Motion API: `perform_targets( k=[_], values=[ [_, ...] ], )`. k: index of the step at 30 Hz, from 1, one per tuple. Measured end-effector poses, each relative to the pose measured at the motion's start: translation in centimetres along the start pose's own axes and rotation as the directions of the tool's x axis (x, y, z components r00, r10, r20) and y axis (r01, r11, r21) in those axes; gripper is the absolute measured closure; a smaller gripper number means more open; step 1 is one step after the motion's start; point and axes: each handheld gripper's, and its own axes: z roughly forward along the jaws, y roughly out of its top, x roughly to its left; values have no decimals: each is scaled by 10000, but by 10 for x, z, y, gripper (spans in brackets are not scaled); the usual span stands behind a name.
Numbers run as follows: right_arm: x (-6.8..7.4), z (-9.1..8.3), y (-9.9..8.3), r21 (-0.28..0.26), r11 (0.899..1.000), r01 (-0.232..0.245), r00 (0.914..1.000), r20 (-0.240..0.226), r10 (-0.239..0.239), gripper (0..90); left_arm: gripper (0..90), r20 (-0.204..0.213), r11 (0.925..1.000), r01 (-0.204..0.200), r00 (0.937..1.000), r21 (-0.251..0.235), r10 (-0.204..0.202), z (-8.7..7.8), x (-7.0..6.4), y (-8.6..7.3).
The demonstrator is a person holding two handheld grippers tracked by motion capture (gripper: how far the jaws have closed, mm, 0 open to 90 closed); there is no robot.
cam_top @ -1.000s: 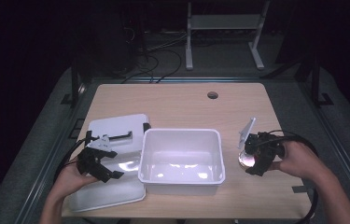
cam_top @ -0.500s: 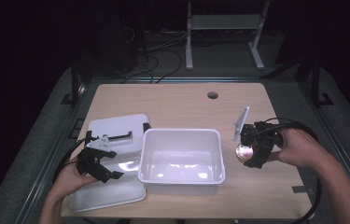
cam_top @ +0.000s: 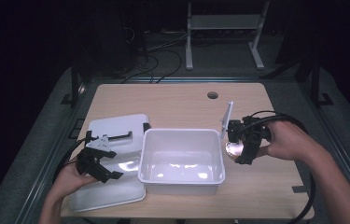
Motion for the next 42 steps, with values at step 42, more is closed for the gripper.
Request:
perform_targets(
  k=[42],
  values=[
    [6, 31, 94, -418, 9924, 1156, 9920, -466, -1175, 200, 128, 111, 9998, 130, 9999, 165, -131, 1, 2, -6]
  ],
)
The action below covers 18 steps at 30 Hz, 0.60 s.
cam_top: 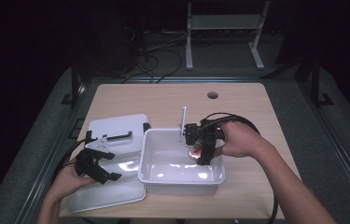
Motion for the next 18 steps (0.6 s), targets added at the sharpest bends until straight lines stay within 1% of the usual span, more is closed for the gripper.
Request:
perform_targets(
  k=[4, 10, 13, 18],
  values=[
    [-1, 7, 2, 97, 9999, -93, 9999, -92, 94, 200, 128, 5, 10000, -16, 10000, -22, 16, -1, 0, 0],
    [-1, 18, 5, 317, 9995, -47, 9999, -158, 52, 200, 128, 35, 10000, 20, 10000, 11, -20, 0, 0, 0],
    [-2, 22, 6, 250, 9996, -130, 9994, -322, 138, 200, 128, 54, 10000, 22, 10000, -9, -22, 0, 0, 0],
    [-2, 33, 8, 383, 9992, -105, 9989, -449, 123, 200, 127, 49, 10000, 12, 10000, -24, -12, 0, 0, -1]
  ],
)
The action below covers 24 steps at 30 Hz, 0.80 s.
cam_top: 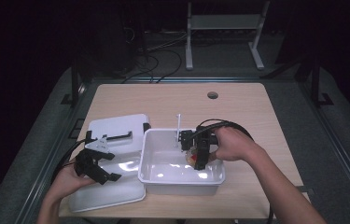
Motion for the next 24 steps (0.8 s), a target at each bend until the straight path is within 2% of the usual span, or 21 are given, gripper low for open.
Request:
perform_targets(
  k=[8, 18, 24],
  values=[
    [-1, 13, 2, 179, 9998, -69, 9999, -98, 71, 200, 127, 27, 10000, -21, 10000, 28, 21, 0, 0, 0],
    [-3, 17, 5, 207, 9996, -186, 9998, -13, 186, 197, 126, 19, 10000, 16, 10000, -17, -16, -1, 0, -1],
    [-4, 19, 8, 383, 9989, -280, 9995, -142, 286, 192, 126, 36, 10000, 14, 10000, -25, -14, 0, 0, -1]
  ],
)
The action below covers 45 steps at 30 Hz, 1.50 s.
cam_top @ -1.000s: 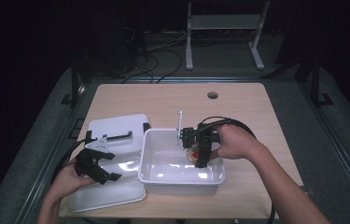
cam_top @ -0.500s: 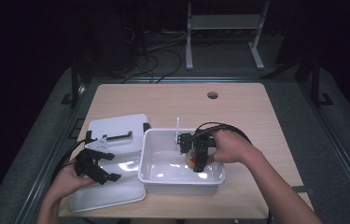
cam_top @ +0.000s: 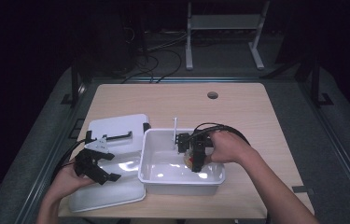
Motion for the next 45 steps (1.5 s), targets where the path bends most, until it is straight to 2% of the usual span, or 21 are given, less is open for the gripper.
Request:
perform_targets(
  k=[5, 12, 24, 34, 45],
  values=[
    [0, -2, 2, -115, 9999, -17, 9999, -102, 15, 188, 126, 10, 10000, -8, 10000, 10, 8, 0, 0, 0],
    [2, -6, 2, 21, 10000, -9, 10000, -18, 9, 193, 126, 31, 10000, -31, 10000, 35, 31, 0, 0, 0],
    [3, -32, -8, 12, 9999, -149, 9996, 242, 149, 202, 126, 49, 10000, -64, 10000, 48, 63, 1, -1, 1],
    [4, -64, -32, -446, 9973, -576, 9970, 498, 598, 198, 126, 87, 9999, -91, 9999, 113, 90, 2, -1, 0],
    [6, -86, -72, -641, 9900, -1260, 9877, 854, 1313, 199, 126, 95, 9999, -95, 9999, 138, 94, 2, -2, 0]
  ],
)
